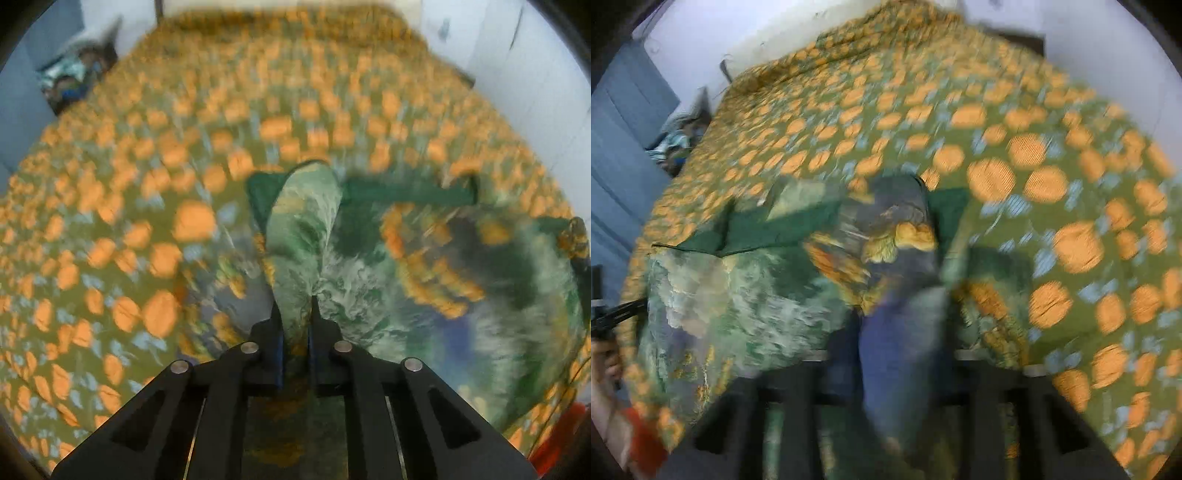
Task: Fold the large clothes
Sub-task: 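Lift the hem with both grippers and fold it over toward the collar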
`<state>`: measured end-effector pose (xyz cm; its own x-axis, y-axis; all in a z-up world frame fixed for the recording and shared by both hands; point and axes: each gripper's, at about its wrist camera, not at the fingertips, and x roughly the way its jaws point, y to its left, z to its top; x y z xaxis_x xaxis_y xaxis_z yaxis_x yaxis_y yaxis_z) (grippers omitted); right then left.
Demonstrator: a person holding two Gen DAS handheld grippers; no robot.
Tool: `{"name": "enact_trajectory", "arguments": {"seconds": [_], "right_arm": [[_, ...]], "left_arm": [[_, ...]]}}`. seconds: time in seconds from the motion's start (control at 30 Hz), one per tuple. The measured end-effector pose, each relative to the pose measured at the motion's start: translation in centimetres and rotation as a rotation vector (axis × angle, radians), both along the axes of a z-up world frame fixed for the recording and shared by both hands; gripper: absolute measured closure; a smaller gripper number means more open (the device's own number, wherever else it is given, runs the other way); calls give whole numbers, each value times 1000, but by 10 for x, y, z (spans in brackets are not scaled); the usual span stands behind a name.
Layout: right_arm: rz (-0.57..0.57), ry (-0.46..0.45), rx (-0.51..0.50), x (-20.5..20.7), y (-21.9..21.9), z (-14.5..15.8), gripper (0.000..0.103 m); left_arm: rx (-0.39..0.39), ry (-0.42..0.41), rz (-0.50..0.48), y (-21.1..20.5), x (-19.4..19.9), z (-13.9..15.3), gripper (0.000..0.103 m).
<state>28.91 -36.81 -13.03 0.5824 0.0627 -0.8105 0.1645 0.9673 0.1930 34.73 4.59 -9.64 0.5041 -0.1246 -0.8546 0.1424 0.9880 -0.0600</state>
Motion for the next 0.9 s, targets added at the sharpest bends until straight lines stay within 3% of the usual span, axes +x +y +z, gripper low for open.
{"name": "enact_trajectory", "arguments": {"seconds": [0.1, 0.17, 0.23, 0.33, 0.37, 0.43, 0.53, 0.63, 0.73, 0.77, 0.8, 0.87, 0.9], "right_arm": [[20, -155, -89, -18, 9, 48, 87], [29, -240, -134, -20, 15, 69, 87], [18, -271, -156, -10, 17, 69, 87], [-29, -194, -147, 19, 6, 28, 87], [-41, -127, -145, 29, 1, -3, 87], [-62, -49, -100, 33, -7, -47, 85], [-70, -118, -91, 20, -10, -67, 84], [-72, -149, -55, 14, -18, -68, 83], [-69, -154, 15, 14, -26, -66, 78], [-68, -155, 31, 14, -27, -64, 74], [-68, -154, 53, 11, -30, -60, 71], [-65, -158, 96, 1, -36, -47, 43], [-72, -167, 88, 8, -27, -39, 38]], "left_arm": [[-63, -112, 16, 16, -8, 35, 95], [-16, -190, 35, 13, -6, 42, 95], [39, -225, 62, 6, 4, 31, 95], [66, -111, 92, 3, 32, -28, 94], [70, -67, 99, 4, 37, -50, 93], [73, -72, 98, 5, 30, -79, 91], [48, -153, 89, 11, 18, -88, 89], [17, -159, 97, 16, 20, -88, 83], [10, -144, 119, 21, 18, -74, 60], [15, -135, 129, 23, 14, -65, 40], [21, -137, 140, 27, 9, -52, 29], [20, -184, 146, 30, -4, -26, 29], [18, -222, 131, 29, -15, -8, 26]]}}
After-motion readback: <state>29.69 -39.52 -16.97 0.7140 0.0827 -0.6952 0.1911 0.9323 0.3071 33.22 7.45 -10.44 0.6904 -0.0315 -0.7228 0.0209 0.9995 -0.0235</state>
